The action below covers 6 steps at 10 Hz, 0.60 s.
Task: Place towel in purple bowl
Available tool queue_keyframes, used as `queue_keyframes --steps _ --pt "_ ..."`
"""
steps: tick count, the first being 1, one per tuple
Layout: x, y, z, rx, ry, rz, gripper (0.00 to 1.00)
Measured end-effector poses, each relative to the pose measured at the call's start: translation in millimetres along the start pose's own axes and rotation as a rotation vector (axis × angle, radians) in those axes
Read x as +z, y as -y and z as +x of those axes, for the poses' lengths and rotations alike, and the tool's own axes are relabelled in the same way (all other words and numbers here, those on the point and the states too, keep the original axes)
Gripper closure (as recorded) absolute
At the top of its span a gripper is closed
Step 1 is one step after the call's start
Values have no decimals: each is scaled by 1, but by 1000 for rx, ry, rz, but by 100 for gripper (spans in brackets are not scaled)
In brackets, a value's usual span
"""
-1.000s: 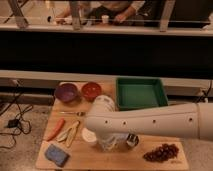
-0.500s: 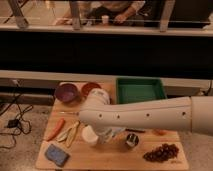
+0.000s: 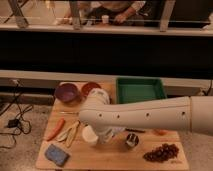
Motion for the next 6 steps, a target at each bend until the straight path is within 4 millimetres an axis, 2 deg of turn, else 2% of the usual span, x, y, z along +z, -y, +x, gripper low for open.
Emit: queue_keyframes --steps 1,3,6 --pt "-3 0 -2 8 -2 9 94" --pt "-16 22 -7 5 -17 54 94" --pt "-33 65 4 -11 -57 72 94"
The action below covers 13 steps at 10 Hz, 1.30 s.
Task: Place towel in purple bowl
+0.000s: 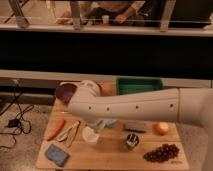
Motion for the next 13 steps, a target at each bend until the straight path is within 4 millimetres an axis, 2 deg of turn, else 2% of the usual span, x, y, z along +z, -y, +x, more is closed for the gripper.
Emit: queue_keyframes --steps 1,3,13 --pt "1 18 10 -5 -14 -6 94" --pt "4 34 22 -4 -25 -17 94" --pt "5 36 25 3 -24 -15 94"
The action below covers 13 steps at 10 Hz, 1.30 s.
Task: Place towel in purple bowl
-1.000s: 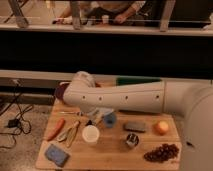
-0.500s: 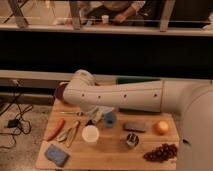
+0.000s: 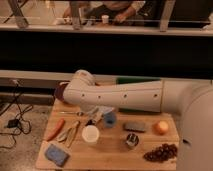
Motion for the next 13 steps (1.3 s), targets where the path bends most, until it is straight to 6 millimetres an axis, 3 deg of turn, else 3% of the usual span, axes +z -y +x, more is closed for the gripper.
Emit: queue_keyframes --steps 5,7,9,10,13 --pt "-9 48 22 -5 -13 36 94" --pt "-11 64 17 -21 -9 47 94" --pt "-8 81 -5 -66 30 71 94" --pt "-10 82 -15 -91 52 85 94" --pt "-9 82 -15 -91 53 86 94"
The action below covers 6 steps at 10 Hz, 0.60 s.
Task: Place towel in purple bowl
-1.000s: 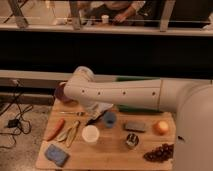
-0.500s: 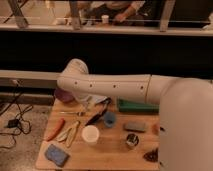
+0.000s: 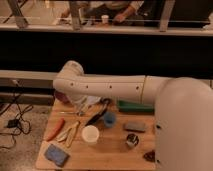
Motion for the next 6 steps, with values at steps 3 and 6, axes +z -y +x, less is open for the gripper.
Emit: queue_keyframes --steps 3,6 --pt "1 0 0 0 3 1 94" --pt "3 15 -18 -43 22 16 94"
